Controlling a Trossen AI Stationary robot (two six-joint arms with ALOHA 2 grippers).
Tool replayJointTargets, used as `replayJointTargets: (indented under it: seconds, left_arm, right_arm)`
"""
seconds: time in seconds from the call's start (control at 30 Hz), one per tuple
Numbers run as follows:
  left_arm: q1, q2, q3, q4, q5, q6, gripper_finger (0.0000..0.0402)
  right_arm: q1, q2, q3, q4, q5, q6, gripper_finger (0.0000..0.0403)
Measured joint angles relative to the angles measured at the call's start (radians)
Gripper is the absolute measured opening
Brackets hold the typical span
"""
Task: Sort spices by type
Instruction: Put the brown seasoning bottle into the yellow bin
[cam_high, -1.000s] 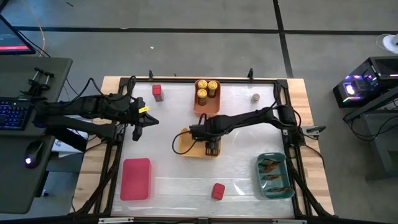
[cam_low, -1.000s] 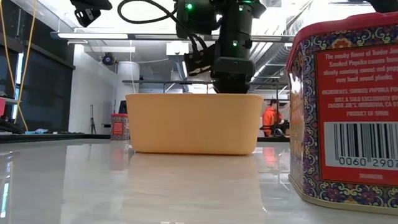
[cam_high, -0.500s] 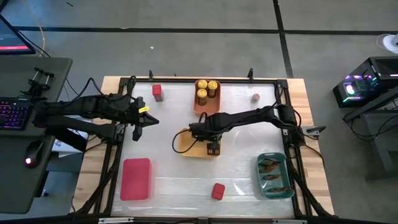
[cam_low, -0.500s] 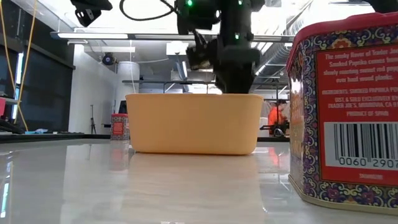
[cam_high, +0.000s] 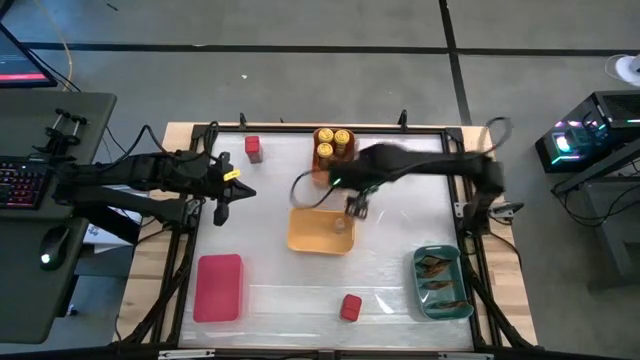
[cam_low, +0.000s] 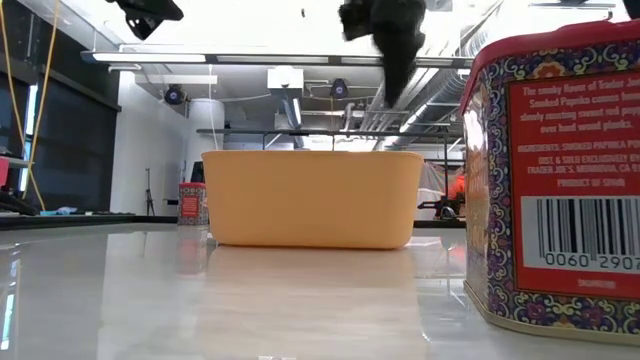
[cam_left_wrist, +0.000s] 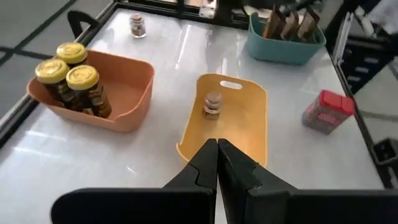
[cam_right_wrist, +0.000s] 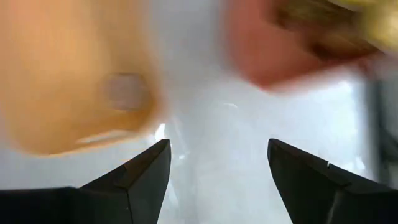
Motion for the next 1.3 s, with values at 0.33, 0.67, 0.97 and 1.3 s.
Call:
replayJointTargets:
  seconds: [0.33,0.67,0.97,1.3]
  left_arm:
    - [0.042,0.025,0.000,0.062,0.038,0.163,0.0000]
    - [0.232,0.267,0.000,0.299,0.243,0.017,0.0000]
    - [0.263,0.368,0.000,0.339,0.236,-0.282,0.0000]
    - [0.247,0.367,0.000,0.338,0.207,-0.265,0.0000]
  right_arm:
    - [-0.265,-0.503,-0.532,0.060,0.159,0.721,0.0261]
    - [-0.603,-0.561,-0.809,0.392,0.114,0.719,0.0261]
    - [-0.786,-0.403,-0.817,0.518,0.107,0.612,0.0261]
    - [-0.790,-0.249,-0.817,0.542,0.129,0.594,0.0261]
